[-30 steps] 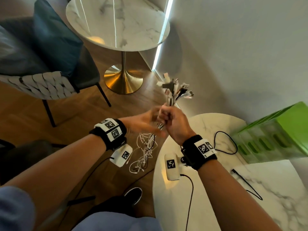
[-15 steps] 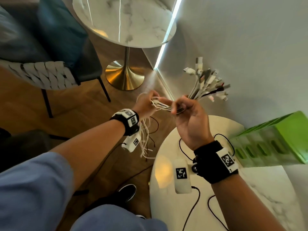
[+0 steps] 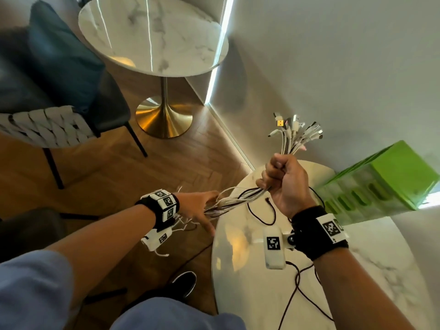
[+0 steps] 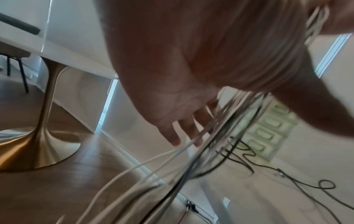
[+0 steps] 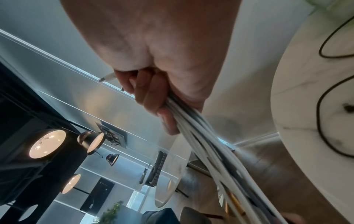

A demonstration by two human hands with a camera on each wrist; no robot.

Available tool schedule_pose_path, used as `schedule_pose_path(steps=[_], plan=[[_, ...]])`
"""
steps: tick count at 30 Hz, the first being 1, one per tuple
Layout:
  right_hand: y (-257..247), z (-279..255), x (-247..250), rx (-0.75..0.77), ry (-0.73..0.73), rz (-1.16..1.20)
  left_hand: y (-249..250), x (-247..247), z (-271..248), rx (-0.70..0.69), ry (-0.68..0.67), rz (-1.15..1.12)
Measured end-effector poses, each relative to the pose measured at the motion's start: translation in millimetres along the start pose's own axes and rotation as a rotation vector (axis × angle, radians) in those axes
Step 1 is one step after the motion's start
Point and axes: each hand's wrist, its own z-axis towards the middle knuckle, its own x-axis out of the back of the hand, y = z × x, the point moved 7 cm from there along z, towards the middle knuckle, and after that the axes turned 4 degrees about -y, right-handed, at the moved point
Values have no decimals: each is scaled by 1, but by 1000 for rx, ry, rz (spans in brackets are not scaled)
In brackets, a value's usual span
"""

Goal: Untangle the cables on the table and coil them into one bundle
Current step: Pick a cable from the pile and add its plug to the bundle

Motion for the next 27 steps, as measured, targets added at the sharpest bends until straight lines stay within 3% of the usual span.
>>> schedule_pose_path(steps=[4,8,10,13,16,21,23,27], plan=[[8,-13,20,-10,3,-121,40,14,-5,-123,129,-102],[24,-33,28,-43,-67,-213,111,12,-5,-279,167,-335],[34,-45,25,-76,-125,-234,139,4,1,-354,73,-483],[49,-65,24,-166,-214,-202,171,-7,7,-469,-24,-423],[62,-82,29,-198,-264,-152,192,-15,10,-481,-41,-282],[79,-86,60,21,-140,-63,223,-51,19,-389,-179,-32],[85,-82,70,30,-100,-142,230,-63,25,-383,-207,35],[105,-63,98,18,193,-226,234,-71,47,-325,-133,0]])
